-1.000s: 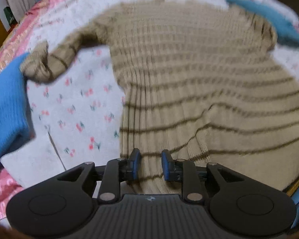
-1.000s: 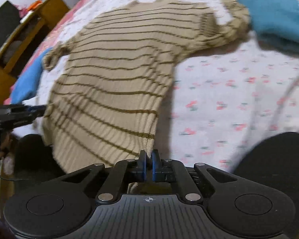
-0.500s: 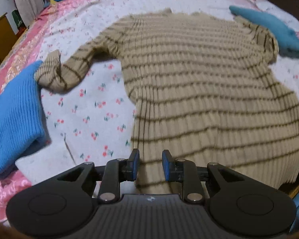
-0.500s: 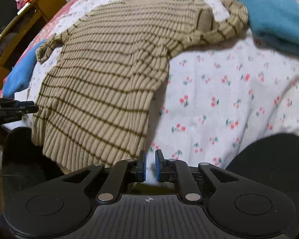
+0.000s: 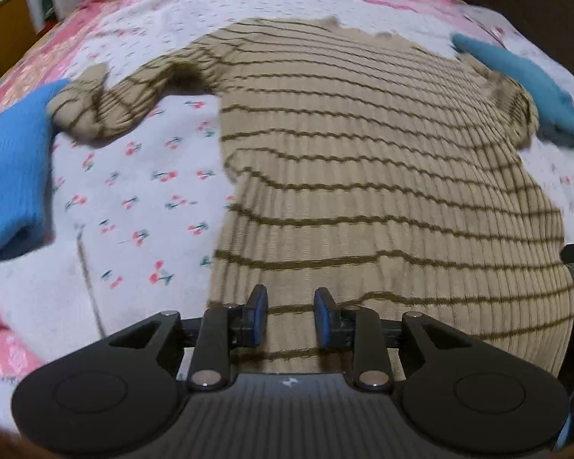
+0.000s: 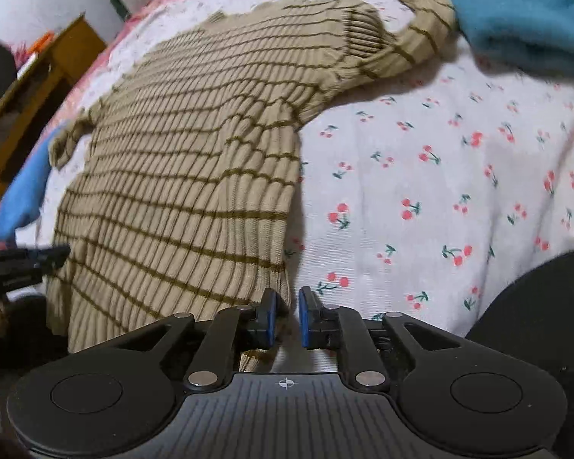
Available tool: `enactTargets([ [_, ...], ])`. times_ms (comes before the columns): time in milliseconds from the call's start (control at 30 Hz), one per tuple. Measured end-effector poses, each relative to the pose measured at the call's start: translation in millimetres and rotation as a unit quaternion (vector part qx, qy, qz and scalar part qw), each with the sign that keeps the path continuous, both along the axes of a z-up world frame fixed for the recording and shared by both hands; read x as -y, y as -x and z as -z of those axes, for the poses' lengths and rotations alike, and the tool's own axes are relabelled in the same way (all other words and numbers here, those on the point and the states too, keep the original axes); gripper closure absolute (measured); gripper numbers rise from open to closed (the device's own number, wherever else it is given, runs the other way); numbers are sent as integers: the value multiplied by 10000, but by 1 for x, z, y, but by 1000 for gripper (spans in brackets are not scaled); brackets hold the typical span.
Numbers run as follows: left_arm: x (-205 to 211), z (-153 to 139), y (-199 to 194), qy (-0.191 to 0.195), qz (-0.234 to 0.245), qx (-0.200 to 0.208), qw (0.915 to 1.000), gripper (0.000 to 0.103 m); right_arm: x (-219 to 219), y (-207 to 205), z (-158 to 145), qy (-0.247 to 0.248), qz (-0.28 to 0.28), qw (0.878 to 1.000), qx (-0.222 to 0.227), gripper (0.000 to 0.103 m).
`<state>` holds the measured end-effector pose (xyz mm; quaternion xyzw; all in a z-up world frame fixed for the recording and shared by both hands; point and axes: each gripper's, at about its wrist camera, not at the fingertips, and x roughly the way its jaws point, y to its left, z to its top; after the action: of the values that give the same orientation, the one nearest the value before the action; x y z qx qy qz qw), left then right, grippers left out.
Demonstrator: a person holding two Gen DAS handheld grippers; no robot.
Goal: Fold small clothes
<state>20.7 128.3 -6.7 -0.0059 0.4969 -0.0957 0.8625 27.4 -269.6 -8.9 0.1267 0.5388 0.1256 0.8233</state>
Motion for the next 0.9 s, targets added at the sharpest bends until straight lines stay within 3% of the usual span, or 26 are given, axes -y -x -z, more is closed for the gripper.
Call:
enactTargets([
  [167,9,-17,0,-201,-97,242,9995,69,12,-8,-28,523,107,9969,575,87],
  [400,48,-32,-26,-20,310,505,9982,67,35,-54,-52,857,502,9883,1157,87],
  [600,53,3,-34,-144,430,99,9989,67,64,-54,-28,652,821,9900,948,87],
  [733,53,-5,-37,-75,353,108,9993,67,82,-49,-12,527,1044,9905,719,87],
  [900,78,-16,-59,62,459,270,9986,67,70,-77,-38,743,788,9857,1289,87],
])
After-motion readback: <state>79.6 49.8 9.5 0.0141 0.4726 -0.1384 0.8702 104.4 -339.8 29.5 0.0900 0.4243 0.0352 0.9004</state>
